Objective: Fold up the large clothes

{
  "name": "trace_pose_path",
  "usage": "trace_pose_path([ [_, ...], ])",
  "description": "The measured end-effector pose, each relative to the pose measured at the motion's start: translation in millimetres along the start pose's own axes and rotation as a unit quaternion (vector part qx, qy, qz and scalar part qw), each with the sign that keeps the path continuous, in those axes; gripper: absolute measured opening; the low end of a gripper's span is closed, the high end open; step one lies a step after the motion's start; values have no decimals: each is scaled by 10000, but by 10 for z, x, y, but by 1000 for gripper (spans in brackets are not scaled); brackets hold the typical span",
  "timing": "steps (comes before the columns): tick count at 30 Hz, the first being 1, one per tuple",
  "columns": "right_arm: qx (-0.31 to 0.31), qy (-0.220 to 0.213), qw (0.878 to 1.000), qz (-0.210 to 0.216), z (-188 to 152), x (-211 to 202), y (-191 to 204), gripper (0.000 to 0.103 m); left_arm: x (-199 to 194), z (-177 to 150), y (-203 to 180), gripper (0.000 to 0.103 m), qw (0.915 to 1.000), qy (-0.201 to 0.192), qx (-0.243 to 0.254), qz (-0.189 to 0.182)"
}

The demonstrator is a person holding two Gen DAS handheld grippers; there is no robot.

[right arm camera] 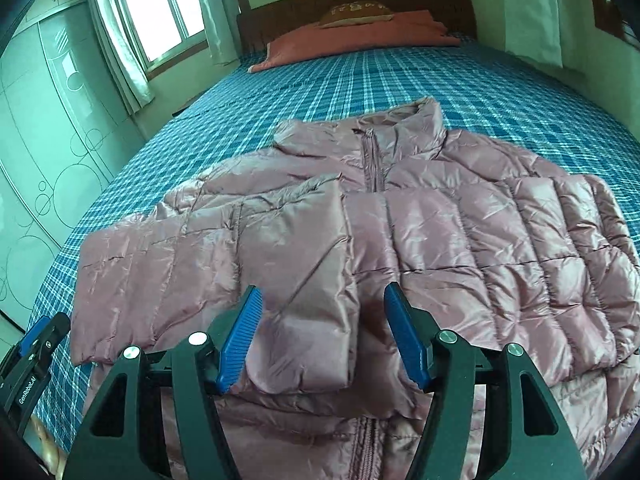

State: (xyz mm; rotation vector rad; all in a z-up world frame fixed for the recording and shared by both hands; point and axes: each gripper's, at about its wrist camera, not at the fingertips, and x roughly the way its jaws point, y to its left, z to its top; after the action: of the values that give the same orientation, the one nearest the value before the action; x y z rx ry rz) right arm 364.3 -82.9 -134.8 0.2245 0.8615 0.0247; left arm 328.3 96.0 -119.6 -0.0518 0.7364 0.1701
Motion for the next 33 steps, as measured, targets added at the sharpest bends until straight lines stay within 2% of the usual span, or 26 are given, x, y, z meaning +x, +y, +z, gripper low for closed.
trace_pose_path([
  [1, -29, 75, 10000, 42, -18, 46, 27, 49, 21, -5, 5, 53, 10000, 24, 6, 15],
  [2, -72, 161, 9998, 120, -43, 70, 72, 28, 46, -4, 15, 53, 10000, 32, 15, 24],
  [4, -231, 112, 9996, 116, -70, 25, 121, 14, 79, -11, 7, 53, 10000, 50, 37, 36],
  [5, -330, 34, 9994, 62, -67, -27, 123, 11, 95, -13, 8, 54, 10000, 59, 43, 33],
  [8, -344, -204, 9992, -94, -14, -204, -14, 10, 118, -3, 2, 54, 10000, 72, 21, 29],
  [12, -213, -431, 9975, -515, 59, -439, -470, 10, 123, 29, -18, 55, 10000, 30, 20, 3],
  [18, 119, -336, 9925, -1172, 35, -580, -1293, 10, 186, 52, -153, 57, 9998, 101, 138, -80],
  [20, 284, -156, 9939, -1058, 12, -560, -1501, 10, 220, 51, -222, 57, 9997, 124, 222, -62],
  [22, 343, -78, 9946, -974, -2, -578, -1604, 19, 251, 59, -289, 57, 9994, 158, 286, -75],
  [25, 389, -439, 9919, -1125, 25, -775, -1618, 39, 275, 104, -367, 57, 9991, 103, 398, -60],
  [27, 543, -766, 9897, -1076, 99, -897, -1625, 47, 324, 171, -414, 57, 9989, 34, 465, -20],
  [29, 520, -796, 9917, -867, 220, -840, -1573, 47, 410, 245, -449, 57, 9987, 8, 502, 28],
  [31, 449, -647, 9950, -616, 314, -648, -1517, 47, 550, 301, -498, 57, 9984, 137, 548, 31],
  [33, 326, -514, 9953, -749, 372, -445, -1495, 47, 702, 325, -523, 57, 9979, 353, 536, 33],
])
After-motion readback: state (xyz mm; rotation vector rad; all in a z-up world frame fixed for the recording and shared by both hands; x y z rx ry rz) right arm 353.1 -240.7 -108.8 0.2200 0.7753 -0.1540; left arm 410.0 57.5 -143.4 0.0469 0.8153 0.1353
